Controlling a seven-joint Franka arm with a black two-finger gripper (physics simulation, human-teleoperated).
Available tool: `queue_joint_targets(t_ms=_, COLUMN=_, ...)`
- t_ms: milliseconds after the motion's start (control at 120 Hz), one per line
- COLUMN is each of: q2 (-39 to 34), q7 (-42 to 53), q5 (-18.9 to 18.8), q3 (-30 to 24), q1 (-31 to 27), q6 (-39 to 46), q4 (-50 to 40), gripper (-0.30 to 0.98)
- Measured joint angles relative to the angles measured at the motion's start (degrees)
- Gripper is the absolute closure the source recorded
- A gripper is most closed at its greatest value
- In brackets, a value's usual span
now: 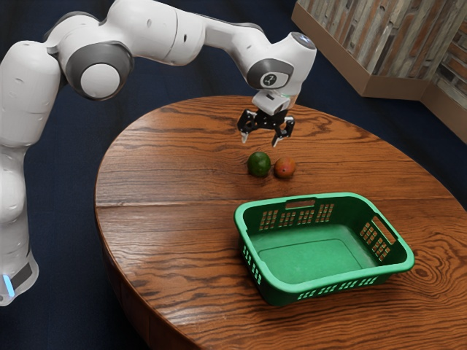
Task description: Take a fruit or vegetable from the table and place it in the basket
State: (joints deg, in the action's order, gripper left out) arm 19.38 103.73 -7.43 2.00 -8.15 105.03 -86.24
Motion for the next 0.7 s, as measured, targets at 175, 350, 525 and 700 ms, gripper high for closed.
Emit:
queue_joint_targets(t_ms=175, q2=0.06, q7=-0.27, q5=0.26, q3=-0.32, q1=0.01, q6=0.00, q4=0.00, gripper=0.00)
queue_joint_targets(t_ms=350, q2=0.23, q7=-0.63, q5=0.36, q3=-0.90, q1=0.07, q6=-0.01, q4=0.00, gripper=0.00)
queue_joint_targets(t_ms=525, q2=0.26, q7=-0.99, q5=0.54, q3=-1.14, q1=0.06, q6=-0.01, q4=0.00, gripper=0.00)
queue_joint_targets(t_ms=700, q2=0.26, q7=-1.39, q5=0.87, q3=-1.68, q1=0.07, q6=-0.01, q4=0.00, gripper=0.00)
